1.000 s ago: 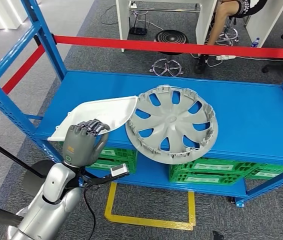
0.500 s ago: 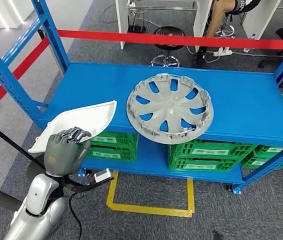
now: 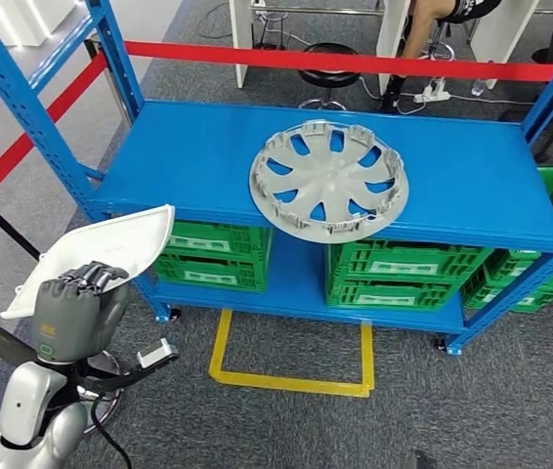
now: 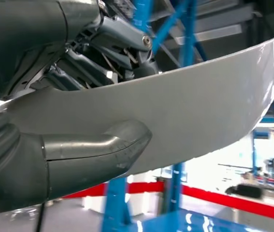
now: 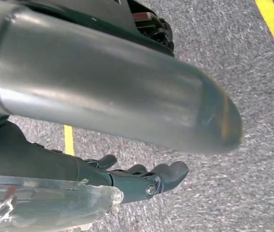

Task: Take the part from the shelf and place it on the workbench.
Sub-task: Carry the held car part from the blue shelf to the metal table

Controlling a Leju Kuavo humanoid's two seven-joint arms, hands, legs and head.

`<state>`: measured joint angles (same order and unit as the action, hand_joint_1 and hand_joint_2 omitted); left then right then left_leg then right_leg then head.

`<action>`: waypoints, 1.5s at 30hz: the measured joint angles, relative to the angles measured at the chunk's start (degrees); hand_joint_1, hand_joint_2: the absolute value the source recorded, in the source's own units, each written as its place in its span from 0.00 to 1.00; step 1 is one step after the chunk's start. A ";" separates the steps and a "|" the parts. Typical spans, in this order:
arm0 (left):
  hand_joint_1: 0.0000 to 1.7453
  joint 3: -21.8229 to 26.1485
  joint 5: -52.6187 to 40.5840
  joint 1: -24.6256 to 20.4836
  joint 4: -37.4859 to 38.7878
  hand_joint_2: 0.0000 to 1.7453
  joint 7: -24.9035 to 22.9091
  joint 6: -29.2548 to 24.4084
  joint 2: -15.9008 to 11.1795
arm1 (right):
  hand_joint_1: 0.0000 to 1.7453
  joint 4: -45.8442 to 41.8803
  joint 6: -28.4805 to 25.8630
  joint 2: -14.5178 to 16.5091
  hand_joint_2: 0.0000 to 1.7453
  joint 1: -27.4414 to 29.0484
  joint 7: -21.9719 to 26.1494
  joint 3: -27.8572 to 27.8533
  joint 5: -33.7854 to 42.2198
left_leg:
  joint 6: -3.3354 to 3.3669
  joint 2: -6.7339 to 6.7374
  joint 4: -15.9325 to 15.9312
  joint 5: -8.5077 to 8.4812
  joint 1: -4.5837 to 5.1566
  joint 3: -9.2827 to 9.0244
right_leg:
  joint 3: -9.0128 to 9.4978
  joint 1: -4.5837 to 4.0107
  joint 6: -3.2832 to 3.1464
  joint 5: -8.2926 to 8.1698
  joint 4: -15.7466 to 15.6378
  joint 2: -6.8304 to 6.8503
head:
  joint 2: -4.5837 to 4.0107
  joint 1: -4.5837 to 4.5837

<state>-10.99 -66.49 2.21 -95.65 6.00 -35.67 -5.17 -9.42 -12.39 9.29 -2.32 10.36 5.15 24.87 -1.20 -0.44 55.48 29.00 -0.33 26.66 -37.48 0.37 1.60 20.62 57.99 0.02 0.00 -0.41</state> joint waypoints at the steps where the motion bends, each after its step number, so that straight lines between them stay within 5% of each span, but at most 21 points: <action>1: 1.00 0.41 0.23 0.36 -0.27 1.00 0.05 0.14 -0.13 | 0.00 0.02 0.00 0.00 0.00 0.10 -0.22 -0.02 -0.01 | 0.55 0.02 -0.48 -0.17 0.19 0.31 | -0.33 0.21 0.39 -0.65 -0.14 -0.01 | 0.00 0.01; 3: 1.00 1.19 0.53 1.06 -0.68 1.00 0.24 0.62 -0.40 | 0.00 0.07 0.16 0.00 0.00 0.44 -0.77 -0.03 0.01 | 1.59 0.17 -0.48 -1.44 0.40 1.41 | -1.24 0.59 0.97 0.83 0.76 -0.03 | 0.00 0.01; 7: 1.00 2.22 0.87 1.58 -1.37 1.00 0.62 1.22 -0.69 | 0.00 0.11 0.50 -0.01 0.00 0.53 -1.40 -0.03 0.01 | 2.69 0.28 -0.48 -4.31 0.56 4.62 | -4.33 0.45 1.31 11.21 13.26 -0.07 | 0.00 0.30; 9: 1.00 2.45 0.99 1.84 -1.43 1.00 0.69 1.30 -0.77 | 0.00 0.11 0.63 -0.03 0.00 0.37 -1.44 -0.03 0.01 | 2.66 0.30 -0.39 -5.86 0.72 6.63 | -3.34 0.23 1.10 10.71 16.84 -0.07 | 0.00 0.28; 12: 1.00 2.67 0.99 2.19 -1.55 1.00 0.73 1.31 -0.86 | 0.00 0.09 0.63 -0.09 0.00 0.19 -1.50 -0.03 0.00 | 2.21 0.27 -0.10 -8.01 0.82 9.37 | 5.13 -0.23 0.57 7.64 8.69 -0.06 | 0.00 0.30; 14: 1.00 2.94 0.99 2.35 -1.84 1.00 0.73 1.31 -0.98 | 0.00 0.05 0.63 -0.11 0.00 -0.12 -1.48 -0.04 0.01 | 1.67 0.32 0.08 -9.24 0.92 10.22 | 10.80 -0.46 0.30 9.45 0.57 -0.13 | 0.00 0.26; 15: 1.00 3.05 1.00 2.40 -2.01 1.00 0.73 1.31 -1.04 | 0.00 0.04 0.63 -0.11 0.00 -0.22 -1.47 -0.04 0.00 | 1.35 0.38 0.07 -9.81 0.91 10.36 | 11.96 -0.62 0.10 10.33 -1.56 -0.19 | 0.00 0.27; 18: 1.00 3.22 1.01 2.59 -2.20 1.00 0.73 1.31 -1.17 | 0.00 0.07 0.63 -0.11 0.00 -0.16 -1.52 -0.05 -0.01 | 0.28 0.43 0.60 -9.40 0.57 10.79 | 10.67 -0.71 -1.20 9.14 -1.93 -0.06 | 0.00 0.32; 22: 1.00 3.38 1.01 2.76 -2.23 1.00 0.73 1.38 -1.36 | 0.00 0.09 0.53 -0.12 0.00 -0.14 -1.57 -0.05 0.01 | -1.02 0.40 12.43 1.82 0.16 13.39 | 7.64 -0.59 -2.27 5.98 -1.89 0.24 | 0.00 -0.02; 24: 1.00 3.43 1.02 2.78 -2.23 1.00 0.73 1.60 -1.37 | 0.00 0.09 0.50 -0.13 0.00 -0.12 -1.57 -0.05 0.01 | -1.35 0.41 16.95 1.99 -0.06 13.16 | 5.57 -0.60 -2.09 4.39 -1.72 0.27 | 0.00 -0.02; 27: 1.00 3.47 1.09 2.74 -2.23 1.00 0.73 2.14 -1.39 | 0.00 0.08 0.50 -0.15 0.00 -0.12 -1.57 -0.05 0.01 | -1.53 0.40 10.55 -1.84 -0.53 6.40 | 2.74 -0.65 -1.52 2.37 -1.30 0.25 | 0.00 -0.02; 29: 1.00 3.49 1.13 2.60 -2.31 1.00 0.73 2.33 -1.38 | 0.00 0.07 0.49 -0.18 0.00 -0.23 -1.52 -0.05 0.01 | -1.15 0.33 2.71 -1.09 -0.59 1.05 | 1.49 -0.78 -0.96 1.24 -0.86 0.20 | 0.00 0.03; 32: 1.00 3.50 1.20 2.53 -2.38 1.00 0.73 2.80 -1.36 | 0.00 0.07 0.46 -0.20 0.00 -0.09 -1.53 -0.05 0.01 | 0.38 0.32 -0.64 -0.64 -0.05 0.43 | 0.18 -0.38 0.09 -0.38 -0.67 0.19 | 0.00 0.07; 33: 1.00 3.50 1.23 2.54 -2.38 1.00 0.73 3.01 -1.35 | 0.00 0.08 0.48 -0.20 0.00 0.11 -1.59 -0.05 0.00 | 0.96 0.36 -0.58 -1.19 0.08 0.99 | -0.31 -0.16 0.39 0.21 -0.29 0.17 | 0.00 0.11; 35: 1.00 3.50 1.42 2.44 -2.38 1.00 0.73 3.33 -1.34 | 0.00 0.09 0.50 -0.20 0.00 0.44 -1.68 -0.05 0.01 | 1.91 0.47 -0.65 -2.51 0.13 2.30 | -1.79 0.04 0.76 4.79 3.51 0.10 | 0.00 0.26; 37: 1.00 3.51 1.72 2.39 -2.37 1.00 0.68 3.68 -1.34 | 0.00 0.09 0.67 -0.21 0.00 0.42 -1.72 -0.05 0.00 | 2.32 0.49 -0.58 -3.96 0.30 3.97 | -3.42 -0.01 0.91 10.58 10.93 0.07 | 0.00 0.43; 38: 1.00 3.52 1.90 2.41 -2.36 1.00 0.66 3.88 -1.35 | 0.00 0.09 0.79 -0.22 0.00 0.36 -1.73 -0.05 -0.01 | 2.37 0.50 -0.54 -4.70 0.39 4.92 | -3.70 -0.03 0.92 11.77 14.23 0.06 | 0.00 0.45; 40: 1.00 3.54 2.10 2.44 -2.33 1.00 0.62 4.11 -1.35 | 0.00 0.09 0.96 -0.26 0.00 0.31 -1.75 -0.05 -0.01 | 2.28 0.50 -0.42 -6.17 0.49 6.90 | -2.05 -0.10 0.77 10.06 16.13 0.06 | 0.00 0.46; 41: 1.00 3.55 2.15 2.47 -2.32 1.00 0.62 4.15 -1.35 | 0.00 0.08 0.96 -0.27 0.00 0.29 -1.76 -0.05 -0.01 | 2.17 0.47 -0.35 -6.89 0.49 7.84 | 0.19 -0.14 0.63 8.39 14.16 0.06 | 0.00 0.45; 43: 1.00 3.58 2.19 2.48 -2.32 1.00 0.62 4.14 -1.35 | 0.00 0.06 0.96 -0.30 0.00 0.11 -1.76 -0.05 -0.01 | 1.73 0.41 -0.10 -8.17 0.56 9.33 | 6.85 -0.24 0.37 7.78 5.92 0.03 | 0.00 0.48; 45: 1.00 3.63 2.21 2.46 -2.32 1.00 0.62 4.13 -1.36 | 0.00 0.05 0.96 -0.30 0.00 -0.12 -1.77 -0.05 -0.01 | 1.17 0.45 0.03 -9.34 0.64 9.98 | 11.20 -0.40 0.28 9.40 -0.62 -0.05 | 0.00 0.49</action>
<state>-7.36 -64.28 4.68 -97.96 6.62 -31.54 -6.52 -9.37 -11.43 8.99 -2.45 8.59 5.09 24.86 -0.04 0.01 55.51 19.66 0.31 36.64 -26.29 -0.03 1.88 30.02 57.36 -0.03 0.00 0.08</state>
